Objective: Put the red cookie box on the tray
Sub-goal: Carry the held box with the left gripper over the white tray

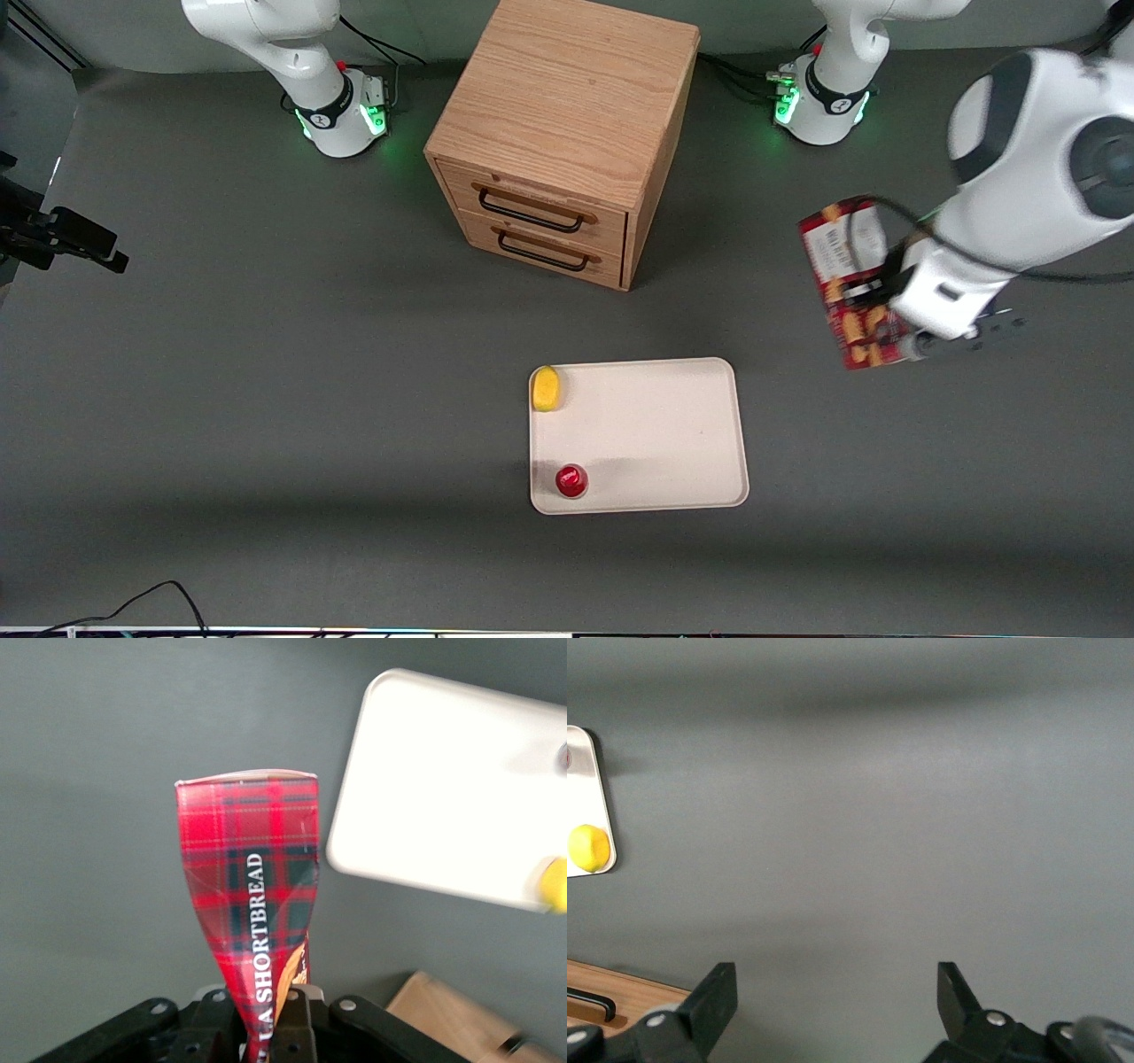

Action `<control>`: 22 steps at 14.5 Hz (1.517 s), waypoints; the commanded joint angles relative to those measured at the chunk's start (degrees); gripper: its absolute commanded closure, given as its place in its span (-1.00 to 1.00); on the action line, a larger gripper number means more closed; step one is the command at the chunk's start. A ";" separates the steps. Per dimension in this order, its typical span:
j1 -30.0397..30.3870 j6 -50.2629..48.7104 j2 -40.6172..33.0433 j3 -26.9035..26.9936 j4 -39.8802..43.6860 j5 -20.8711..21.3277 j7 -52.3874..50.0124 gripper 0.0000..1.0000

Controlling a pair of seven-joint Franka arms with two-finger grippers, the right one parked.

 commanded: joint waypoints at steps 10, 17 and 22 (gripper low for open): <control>-2.13 21.75 16.54 -3.68 2.62 5.29 -14.40 1.00; -2.13 29.40 17.52 -3.68 -2.65 8.37 -15.02 1.00; -3.52 37.38 20.05 -3.68 -4.76 8.82 -20.01 1.00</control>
